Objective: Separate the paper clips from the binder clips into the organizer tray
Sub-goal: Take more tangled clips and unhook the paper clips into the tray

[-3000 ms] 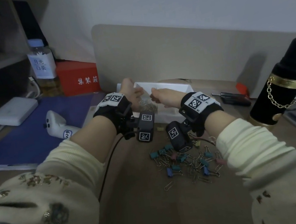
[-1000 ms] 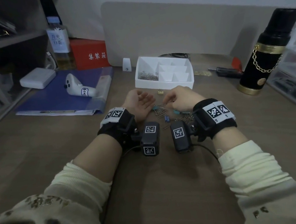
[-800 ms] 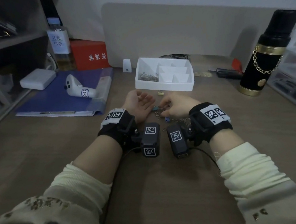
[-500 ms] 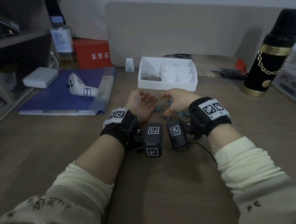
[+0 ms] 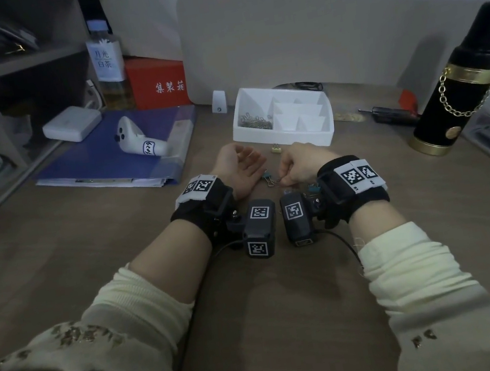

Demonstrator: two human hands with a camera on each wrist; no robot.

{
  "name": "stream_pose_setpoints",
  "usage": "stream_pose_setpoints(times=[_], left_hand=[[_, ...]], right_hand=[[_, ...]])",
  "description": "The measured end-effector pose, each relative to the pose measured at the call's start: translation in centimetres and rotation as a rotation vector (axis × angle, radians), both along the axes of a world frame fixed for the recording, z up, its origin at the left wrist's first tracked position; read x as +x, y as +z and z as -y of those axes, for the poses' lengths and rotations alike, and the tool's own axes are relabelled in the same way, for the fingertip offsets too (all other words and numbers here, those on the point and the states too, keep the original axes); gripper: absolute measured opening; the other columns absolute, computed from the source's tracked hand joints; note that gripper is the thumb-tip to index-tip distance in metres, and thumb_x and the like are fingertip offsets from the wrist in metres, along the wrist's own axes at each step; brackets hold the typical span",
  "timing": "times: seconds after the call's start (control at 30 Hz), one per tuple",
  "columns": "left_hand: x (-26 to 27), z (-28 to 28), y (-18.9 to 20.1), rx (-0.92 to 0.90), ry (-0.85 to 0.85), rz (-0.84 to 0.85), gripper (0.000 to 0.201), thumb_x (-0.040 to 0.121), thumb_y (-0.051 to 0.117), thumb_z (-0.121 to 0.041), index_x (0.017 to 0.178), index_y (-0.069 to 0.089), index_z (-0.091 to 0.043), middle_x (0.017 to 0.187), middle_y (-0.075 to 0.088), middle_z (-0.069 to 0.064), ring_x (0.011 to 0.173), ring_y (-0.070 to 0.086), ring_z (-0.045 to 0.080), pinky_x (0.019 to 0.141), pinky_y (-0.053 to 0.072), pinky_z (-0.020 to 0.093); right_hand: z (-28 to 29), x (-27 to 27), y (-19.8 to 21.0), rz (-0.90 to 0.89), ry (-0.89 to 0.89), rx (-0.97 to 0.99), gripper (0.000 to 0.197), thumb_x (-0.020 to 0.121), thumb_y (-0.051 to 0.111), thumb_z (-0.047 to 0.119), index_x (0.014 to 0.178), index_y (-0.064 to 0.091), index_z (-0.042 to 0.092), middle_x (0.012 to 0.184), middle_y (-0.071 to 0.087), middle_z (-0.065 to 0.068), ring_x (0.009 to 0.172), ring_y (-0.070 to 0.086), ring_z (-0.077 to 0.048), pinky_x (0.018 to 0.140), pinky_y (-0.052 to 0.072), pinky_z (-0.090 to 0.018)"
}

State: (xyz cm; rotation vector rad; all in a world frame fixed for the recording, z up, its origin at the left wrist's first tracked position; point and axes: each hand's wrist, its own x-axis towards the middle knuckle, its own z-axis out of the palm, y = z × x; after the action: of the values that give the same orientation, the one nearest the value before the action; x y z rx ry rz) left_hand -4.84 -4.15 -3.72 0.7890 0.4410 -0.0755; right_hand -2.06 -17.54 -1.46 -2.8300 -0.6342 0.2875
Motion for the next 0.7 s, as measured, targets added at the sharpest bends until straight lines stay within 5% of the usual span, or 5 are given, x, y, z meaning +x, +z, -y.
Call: stream_pose_setpoints(times=[0.1,0.33,0.43,0.57,0.7], left_hand=[[0.0,0.0,0.0,-0.001,0.001,0.0,0.027,0.095,0.035,-0.016,0.072,0.048,-0.011,0.077,0.055,0.004,0.078,0.057,0.02,0.089,0.041,0.031],[0.1,0.0,0.0,0.006,0.015,0.002,0.027,0.095,0.036,-0.019,0.073,0.049,-0.011,0.077,0.055,0.004,0.079,0.058,0.02,0.089,0.041,0.031],[0.3,-0.1,-0.1,0.004,0.021,0.001,0.027,0.095,0.037,-0.02,0.073,0.05,-0.011,0.076,0.055,0.004,0.078,0.058,0.02,0.086,0.042,0.03],[0.3,0.2,0.1,-0.009,0.026,0.019,0.03,0.095,0.036,-0.02,0.072,0.053,-0.01,0.075,0.056,0.005,0.075,0.058,0.019,0.075,0.044,0.027],[0.0,1.2,0.5,-0.092,0.001,0.036,0.036,0.098,0.031,-0.021,0.08,0.057,-0.003,0.079,0.061,0.011,0.075,0.057,0.021,0.075,0.046,0.028]], right_hand=[[-0.1,-0.2,-0.1,0.023,0.029,-0.066,0.01,0.087,0.064,0.014,0.093,0.069,0.009,0.083,0.062,-0.002,0.08,0.055,-0.015,0.055,0.039,-0.019],[-0.1,-0.5,-0.2,0.052,0.031,-0.101,0.011,0.09,0.055,0.013,0.084,0.065,0.012,0.084,0.06,-0.003,0.083,0.055,-0.018,0.072,0.039,-0.026],[0.0,-0.8,0.4,0.068,0.018,-0.075,0.015,0.093,0.053,0.015,0.097,0.066,0.007,0.09,0.058,-0.003,0.085,0.052,-0.017,0.073,0.037,-0.025],[-0.1,-0.6,1.3,0.126,-0.022,0.096,0.011,0.093,0.054,0.018,0.097,0.062,0.011,0.101,0.062,-0.005,0.09,0.058,-0.021,0.078,0.047,-0.03],[-1.3,-1.2,1.9,0.229,0.011,0.39,0.01,0.091,0.058,0.017,0.097,0.065,0.012,0.09,0.059,-0.001,0.084,0.055,-0.015,0.071,0.045,-0.025]])
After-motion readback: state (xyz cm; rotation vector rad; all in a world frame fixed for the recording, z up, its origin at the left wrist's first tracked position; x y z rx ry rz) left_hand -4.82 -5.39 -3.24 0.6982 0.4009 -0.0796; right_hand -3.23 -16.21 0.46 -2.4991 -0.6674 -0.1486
